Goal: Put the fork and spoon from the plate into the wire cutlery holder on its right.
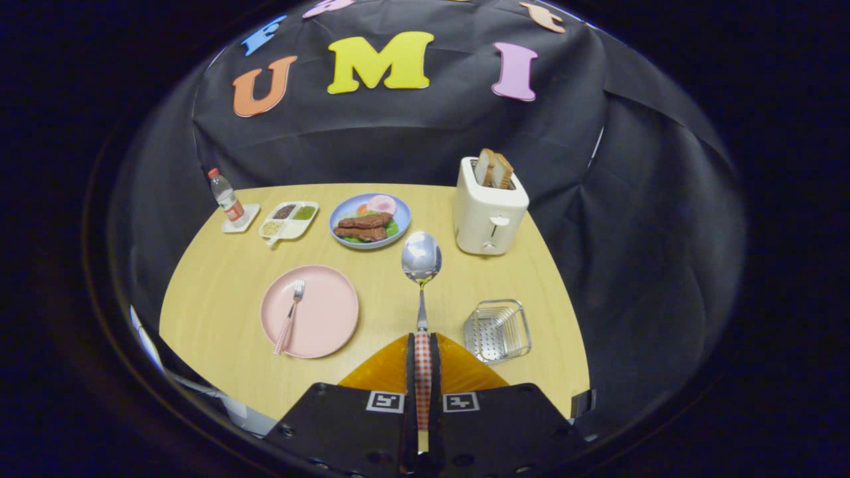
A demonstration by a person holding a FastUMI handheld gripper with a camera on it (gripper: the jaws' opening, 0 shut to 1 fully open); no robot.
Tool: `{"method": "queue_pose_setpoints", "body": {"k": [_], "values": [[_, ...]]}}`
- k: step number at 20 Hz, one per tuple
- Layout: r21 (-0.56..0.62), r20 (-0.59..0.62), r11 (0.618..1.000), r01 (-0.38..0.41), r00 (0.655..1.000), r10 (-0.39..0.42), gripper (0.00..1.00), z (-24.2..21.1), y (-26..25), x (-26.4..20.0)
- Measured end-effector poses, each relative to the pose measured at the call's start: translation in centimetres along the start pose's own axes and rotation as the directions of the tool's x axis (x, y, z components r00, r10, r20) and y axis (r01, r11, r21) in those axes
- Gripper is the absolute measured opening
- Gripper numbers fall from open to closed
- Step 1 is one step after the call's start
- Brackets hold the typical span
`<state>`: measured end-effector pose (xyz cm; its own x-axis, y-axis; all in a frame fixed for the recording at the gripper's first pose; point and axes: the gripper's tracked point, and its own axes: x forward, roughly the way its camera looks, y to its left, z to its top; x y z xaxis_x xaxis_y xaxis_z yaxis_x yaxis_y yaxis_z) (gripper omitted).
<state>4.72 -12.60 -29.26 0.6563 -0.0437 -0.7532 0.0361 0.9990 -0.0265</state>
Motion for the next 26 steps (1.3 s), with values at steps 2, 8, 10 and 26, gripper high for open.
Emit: {"method": "queue_pose_setpoints", "body": {"k": [2,8,10,26], "values": [[0.001,-0.007,1.000,-0.022,1.000,0.022,0.06,-0.4,-1.4,-0.3],[0.042,-0.090,0.999,-0.007,0.996,0.011,0.06,-2.0,-5.8,0.6],[0.055,-0.135,0.998,-0.005,0.991,0.013,0.06,-2.6,-6.9,1.3],[0.040,-0.456,0.999,-0.019,0.889,0.035,0.06,-4.5,-10.6,4.4]]}}
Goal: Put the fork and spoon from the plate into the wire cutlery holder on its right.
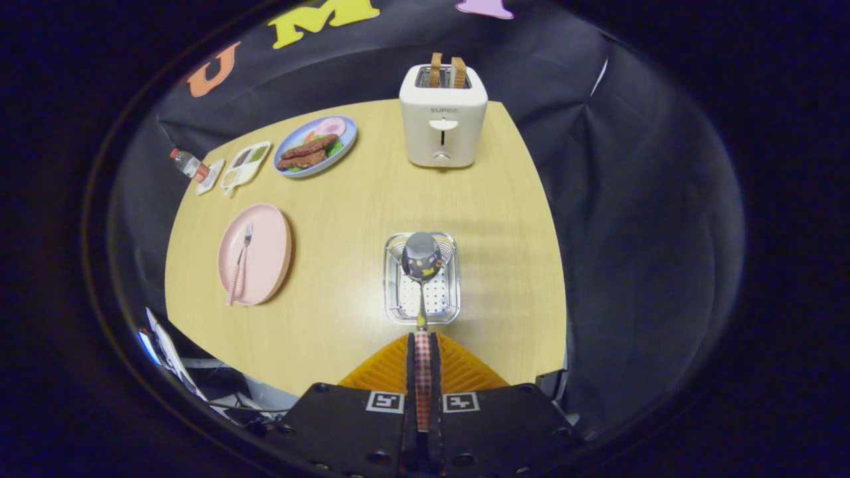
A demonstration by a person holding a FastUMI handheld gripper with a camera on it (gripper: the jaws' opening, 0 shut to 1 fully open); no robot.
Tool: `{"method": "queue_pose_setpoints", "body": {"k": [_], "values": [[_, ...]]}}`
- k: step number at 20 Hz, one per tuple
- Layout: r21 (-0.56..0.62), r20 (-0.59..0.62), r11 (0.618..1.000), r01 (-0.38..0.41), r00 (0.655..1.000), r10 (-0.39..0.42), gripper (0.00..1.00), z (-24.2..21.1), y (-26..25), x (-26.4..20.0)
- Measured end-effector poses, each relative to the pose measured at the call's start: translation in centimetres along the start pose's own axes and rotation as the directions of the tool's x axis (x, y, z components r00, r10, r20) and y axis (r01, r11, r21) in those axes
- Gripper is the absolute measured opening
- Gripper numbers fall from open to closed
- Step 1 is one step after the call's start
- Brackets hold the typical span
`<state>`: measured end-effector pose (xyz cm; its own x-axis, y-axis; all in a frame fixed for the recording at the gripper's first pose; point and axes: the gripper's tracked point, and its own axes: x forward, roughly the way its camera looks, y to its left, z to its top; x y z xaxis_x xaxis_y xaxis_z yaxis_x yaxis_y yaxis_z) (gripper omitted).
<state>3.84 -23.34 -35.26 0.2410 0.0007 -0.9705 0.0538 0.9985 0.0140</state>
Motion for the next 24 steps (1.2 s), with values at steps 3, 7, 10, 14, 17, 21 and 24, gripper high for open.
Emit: {"method": "queue_pose_setpoints", "body": {"k": [3,7,10,14,17,21,24], "values": [[0.012,-0.090,1.000,0.002,0.996,-0.001,0.06,-0.3,-0.1,0.9],[0.026,-0.207,1.000,-0.014,0.978,0.019,0.06,-0.6,0.3,1.6],[0.029,-0.263,1.000,0.002,0.965,0.006,0.06,0.0,0.2,2.1],[0.040,-0.325,0.999,0.024,0.946,-0.010,0.06,0.6,0.2,2.5],[0.026,-0.346,0.999,0.031,0.938,-0.020,0.06,0.6,0.6,2.5],[0.009,-0.360,0.999,0.046,0.932,-0.039,0.10,0.9,1.0,2.4],[-0.001,-0.353,0.998,0.063,0.934,-0.059,0.09,1.7,1.1,2.8]]}}
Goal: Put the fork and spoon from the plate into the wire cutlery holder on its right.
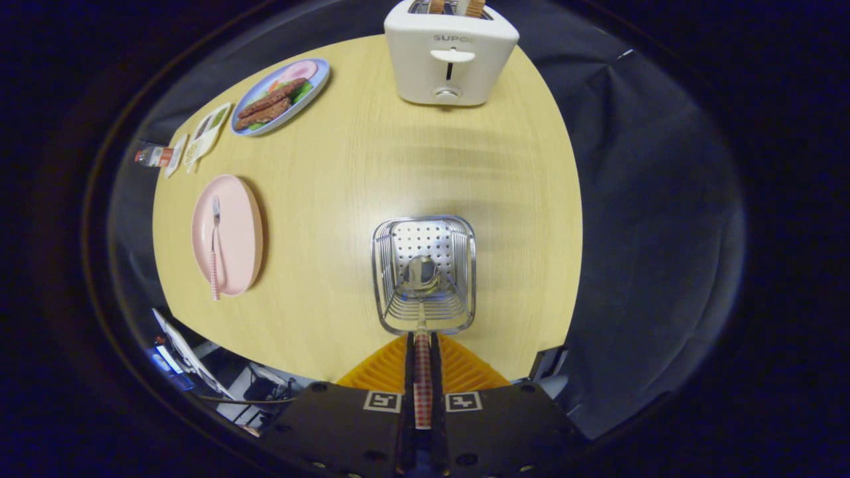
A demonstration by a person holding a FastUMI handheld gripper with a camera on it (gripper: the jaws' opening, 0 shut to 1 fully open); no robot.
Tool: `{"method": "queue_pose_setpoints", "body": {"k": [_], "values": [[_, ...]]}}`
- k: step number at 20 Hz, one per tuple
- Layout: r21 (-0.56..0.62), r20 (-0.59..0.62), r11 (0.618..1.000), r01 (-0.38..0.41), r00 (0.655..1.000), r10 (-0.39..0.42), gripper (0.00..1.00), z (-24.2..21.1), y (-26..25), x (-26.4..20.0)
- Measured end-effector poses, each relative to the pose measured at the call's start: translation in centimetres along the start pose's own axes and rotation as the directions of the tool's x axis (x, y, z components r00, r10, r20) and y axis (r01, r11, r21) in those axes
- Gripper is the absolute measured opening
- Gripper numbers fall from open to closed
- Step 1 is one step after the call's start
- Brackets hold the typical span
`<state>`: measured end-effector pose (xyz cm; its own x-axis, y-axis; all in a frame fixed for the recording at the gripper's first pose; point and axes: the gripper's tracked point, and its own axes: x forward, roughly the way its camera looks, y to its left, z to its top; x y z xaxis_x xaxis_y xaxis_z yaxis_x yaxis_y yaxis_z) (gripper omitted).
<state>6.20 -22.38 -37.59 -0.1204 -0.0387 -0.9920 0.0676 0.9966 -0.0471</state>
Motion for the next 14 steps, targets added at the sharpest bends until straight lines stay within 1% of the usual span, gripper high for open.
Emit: {"method": "queue_pose_setpoints", "body": {"k": [6,9,12,13,14], "values": [[0.001,0.044,1.000,0.003,0.999,-0.003,0.11,1.0,0.6,-0.3],[0.003,0.083,1.000,-0.026,0.996,0.025,0.11,1.4,1.7,-0.8],[-0.002,0.138,0.998,-0.056,0.989,0.055,0.19,1.7,3.3,-1.2],[0.002,0.161,0.998,-0.067,0.985,0.066,0.29,1.7,3.8,-1.3],[0.016,0.199,0.997,-0.080,0.977,0.075,0.32,2.2,4.4,-1.5]]}}
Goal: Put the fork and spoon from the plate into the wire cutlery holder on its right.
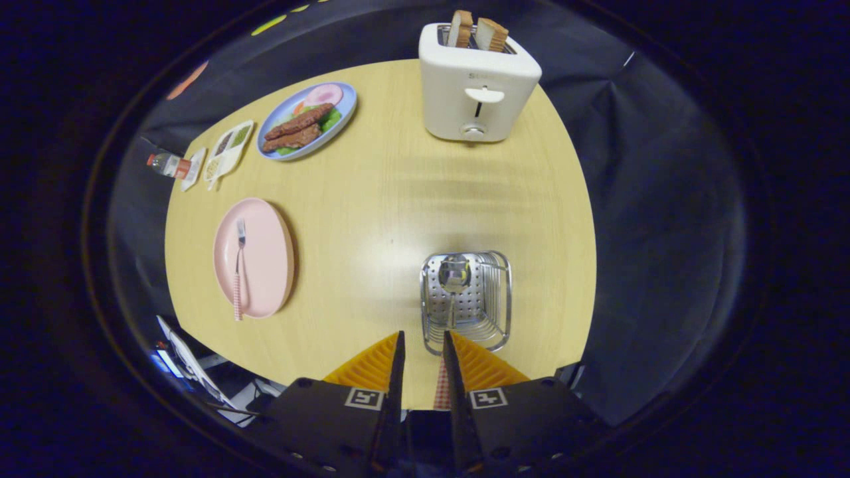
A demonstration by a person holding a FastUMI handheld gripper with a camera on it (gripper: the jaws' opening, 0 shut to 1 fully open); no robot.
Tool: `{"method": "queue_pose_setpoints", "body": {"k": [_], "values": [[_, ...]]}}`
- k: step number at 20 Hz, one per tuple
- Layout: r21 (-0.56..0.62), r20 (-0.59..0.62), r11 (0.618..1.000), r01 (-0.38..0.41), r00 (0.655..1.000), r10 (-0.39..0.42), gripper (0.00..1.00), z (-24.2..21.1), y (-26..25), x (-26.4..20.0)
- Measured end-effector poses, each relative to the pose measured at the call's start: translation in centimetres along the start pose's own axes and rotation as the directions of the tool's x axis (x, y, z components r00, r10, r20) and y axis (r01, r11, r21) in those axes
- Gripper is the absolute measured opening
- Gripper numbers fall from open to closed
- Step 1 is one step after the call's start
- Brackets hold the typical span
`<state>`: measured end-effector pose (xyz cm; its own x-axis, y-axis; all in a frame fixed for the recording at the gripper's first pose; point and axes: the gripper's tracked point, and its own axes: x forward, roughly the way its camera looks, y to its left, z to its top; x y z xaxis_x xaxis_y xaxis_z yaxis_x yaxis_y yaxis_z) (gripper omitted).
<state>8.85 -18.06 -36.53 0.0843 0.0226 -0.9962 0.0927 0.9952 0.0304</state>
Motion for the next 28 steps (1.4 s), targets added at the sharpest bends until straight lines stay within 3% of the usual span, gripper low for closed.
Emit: {"method": "queue_pose_setpoints", "body": {"k": [6,12,14,24,28], "values": [[-0.021,0.281,1.000,0.009,0.960,-0.002,0.80,2.9,3.1,-1.3],[-0.072,0.425,0.997,-0.014,0.904,0.044,0.88,2.9,8.6,-1.8],[-0.092,0.443,0.996,-0.020,0.895,0.059,0.99,2.4,10.8,-1.4],[-0.130,0.579,0.991,0.017,0.813,0.062,0.98,0.6,20.6,1.5],[-0.155,0.576,0.988,0.008,0.813,0.084,0.98,-0.5,24.5,4.0]]}}
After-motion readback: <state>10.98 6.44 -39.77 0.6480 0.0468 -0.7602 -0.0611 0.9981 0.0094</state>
